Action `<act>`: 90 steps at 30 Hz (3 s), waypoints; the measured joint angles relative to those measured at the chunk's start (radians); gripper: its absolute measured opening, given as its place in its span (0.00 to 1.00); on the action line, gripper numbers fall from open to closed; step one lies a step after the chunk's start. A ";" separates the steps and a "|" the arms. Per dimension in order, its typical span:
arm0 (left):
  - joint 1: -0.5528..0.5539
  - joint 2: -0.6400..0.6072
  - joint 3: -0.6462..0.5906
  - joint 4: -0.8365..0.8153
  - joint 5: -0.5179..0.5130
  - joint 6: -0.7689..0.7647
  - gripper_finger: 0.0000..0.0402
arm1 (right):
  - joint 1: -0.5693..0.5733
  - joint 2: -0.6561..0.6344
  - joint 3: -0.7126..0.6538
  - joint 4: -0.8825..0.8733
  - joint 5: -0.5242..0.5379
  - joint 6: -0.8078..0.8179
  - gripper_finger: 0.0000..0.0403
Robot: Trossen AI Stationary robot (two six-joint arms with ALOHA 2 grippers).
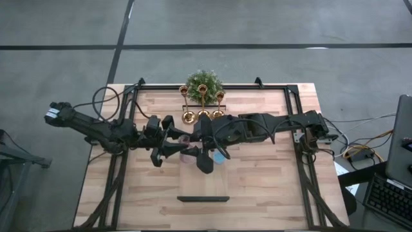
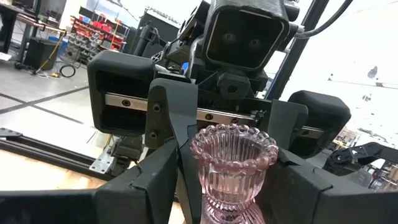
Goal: Pick & Place candle stick holders
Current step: Put the pink glass candle holder on the shelf aligned with the pink glass candle holders
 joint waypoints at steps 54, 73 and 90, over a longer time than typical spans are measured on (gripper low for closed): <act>0.000 -0.010 0.001 0.014 -0.014 0.004 0.39 | -0.011 -0.004 -0.002 0.024 0.047 -0.003 0.37; 0.004 0.029 0.004 0.001 0.011 -0.145 0.70 | -0.011 0.009 -0.004 0.028 0.033 -0.056 0.27; -0.002 0.005 0.053 -0.100 0.015 -0.014 0.71 | -0.029 0.003 -0.002 0.075 0.019 0.056 0.27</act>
